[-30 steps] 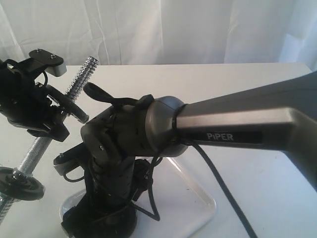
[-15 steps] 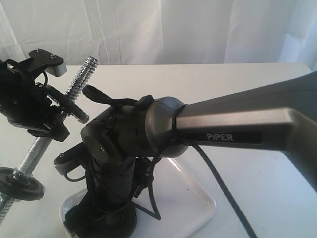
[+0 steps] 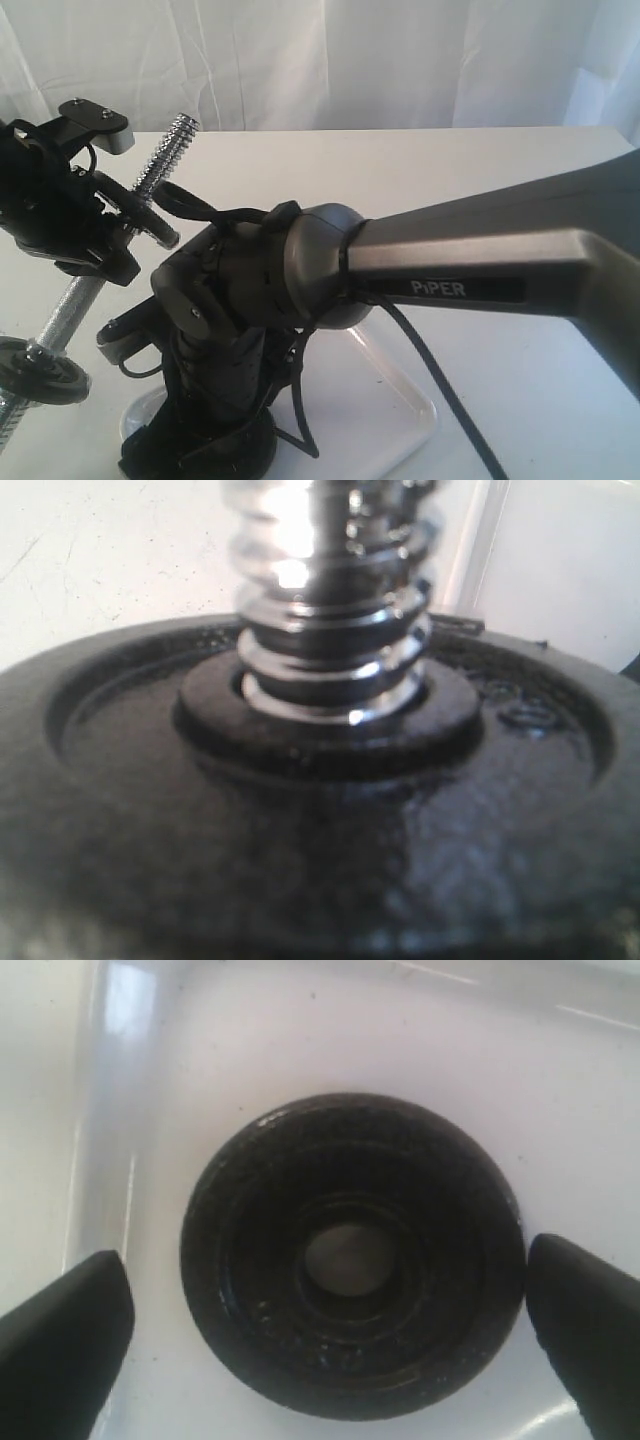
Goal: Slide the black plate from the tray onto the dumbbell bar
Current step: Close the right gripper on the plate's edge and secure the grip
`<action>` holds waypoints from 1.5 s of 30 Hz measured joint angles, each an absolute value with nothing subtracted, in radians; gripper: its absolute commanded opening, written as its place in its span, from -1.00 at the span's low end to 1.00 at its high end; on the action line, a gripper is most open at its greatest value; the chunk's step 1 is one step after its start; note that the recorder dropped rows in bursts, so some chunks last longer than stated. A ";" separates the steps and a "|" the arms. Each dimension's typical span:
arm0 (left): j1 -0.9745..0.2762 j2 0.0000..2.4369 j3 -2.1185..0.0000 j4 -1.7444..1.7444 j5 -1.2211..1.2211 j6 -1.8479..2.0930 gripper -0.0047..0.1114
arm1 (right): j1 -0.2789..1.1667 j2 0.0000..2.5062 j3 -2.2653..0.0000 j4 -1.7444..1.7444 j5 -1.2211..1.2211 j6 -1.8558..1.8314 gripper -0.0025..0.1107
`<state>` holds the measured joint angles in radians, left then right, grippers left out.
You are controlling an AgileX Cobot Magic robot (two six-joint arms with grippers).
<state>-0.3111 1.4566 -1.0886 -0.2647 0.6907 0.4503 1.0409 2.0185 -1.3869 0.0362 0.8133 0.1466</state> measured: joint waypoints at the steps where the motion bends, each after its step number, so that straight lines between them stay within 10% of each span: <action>1: -0.311 1.457 -1.089 -0.265 0.691 0.450 -0.92 | 1.041 2.019 -1.387 0.033 0.811 0.147 0.90; 45: -0.311 1.457 -1.089 -0.265 0.691 0.450 -0.92 | 1.045 2.068 -1.391 -0.007 0.802 0.117 0.90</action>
